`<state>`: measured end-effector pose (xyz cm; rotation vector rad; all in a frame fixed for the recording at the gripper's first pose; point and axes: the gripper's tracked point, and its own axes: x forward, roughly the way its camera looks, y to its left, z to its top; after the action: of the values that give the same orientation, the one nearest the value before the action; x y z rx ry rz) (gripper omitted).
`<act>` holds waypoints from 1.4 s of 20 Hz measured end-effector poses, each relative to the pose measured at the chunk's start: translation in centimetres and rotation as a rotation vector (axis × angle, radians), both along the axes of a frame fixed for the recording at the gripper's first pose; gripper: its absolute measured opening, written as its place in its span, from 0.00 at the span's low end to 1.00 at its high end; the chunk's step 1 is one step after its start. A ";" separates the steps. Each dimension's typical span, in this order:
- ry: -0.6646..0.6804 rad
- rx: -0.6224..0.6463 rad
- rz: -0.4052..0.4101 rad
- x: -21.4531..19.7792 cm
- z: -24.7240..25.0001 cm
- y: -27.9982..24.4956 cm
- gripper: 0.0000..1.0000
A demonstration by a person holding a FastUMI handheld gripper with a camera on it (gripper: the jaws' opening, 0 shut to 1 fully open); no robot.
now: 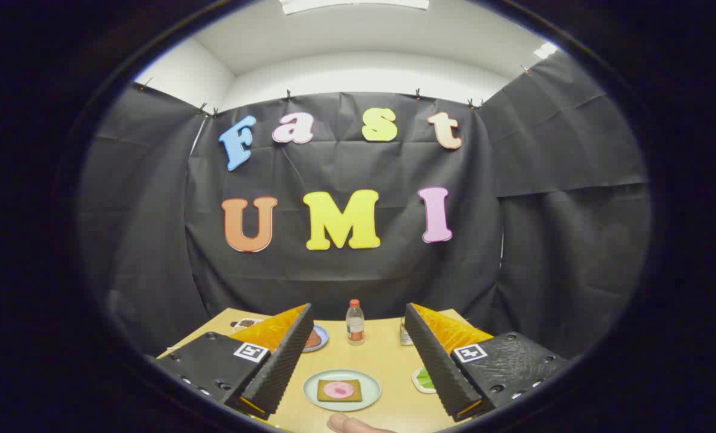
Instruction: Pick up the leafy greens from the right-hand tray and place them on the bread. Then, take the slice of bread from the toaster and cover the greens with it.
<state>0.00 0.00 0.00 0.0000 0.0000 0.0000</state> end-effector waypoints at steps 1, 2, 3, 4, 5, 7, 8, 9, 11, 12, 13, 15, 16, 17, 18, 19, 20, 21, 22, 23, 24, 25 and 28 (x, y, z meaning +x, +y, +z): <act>0.005 0.004 -0.002 -0.1 -0.2 0.0 0.96; 0.000 0.002 -0.011 -0.2 -0.1 -0.4 0.96; -0.002 -0.005 -0.026 -0.2 0.0 -1.1 0.96; 0.002 -0.011 -0.041 -0.2 -0.1 -1.8 0.96; 0.000 -0.018 -0.053 0.0 0.2 -2.3 0.96; -0.003 -0.021 -0.069 0.1 0.6 -3.4 0.96; -0.004 -0.026 -0.078 0.3 0.6 -3.9 0.96; -0.005 -0.036 -0.088 0.5 0.6 -4.6 0.96; 0.001 -0.053 -0.098 0.9 0.2 -5.7 0.96; 0.004 -0.057 -0.099 1.1 0.0 -6.4 0.96; 0.007 -0.060 -0.104 1.4 -0.1 -7.2 0.96; 0.011 -0.055 -0.098 2.0 -0.4 -8.9 0.96; 0.013 -0.053 -0.095 2.4 -0.6 -9.9 0.96; 0.015 -0.052 -0.090 2.9 -0.7 -10.9 0.96; 0.013 -0.050 -0.088 3.4 -0.8 -12.0 0.96; 0.011 -0.047 -0.083 4.1 -0.9 -13.2 0.96; 0.008 -0.048 -0.075 5.0 -1.1 -14.3 0.96; 0.010 -0.049 -0.071 5.9 -1.5 -15.6 0.96; 0.019 -0.048 -0.062 6.9 -2.2 -16.8 0.96; 0.033 -0.044 -0.045 7.8 -2.9 -18.0 0.95; 0.045 -0.034 -0.019 8.8 -3.7 -18.9 0.96; 0.059 -0.030 -0.011 9.9 -4.7 -20.3 0.96; 0.147 -0.023 0.000 13.5 -9.0 -24.3 0.95</act>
<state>13.54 -24.32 -8.96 -0.0232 0.1466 0.0001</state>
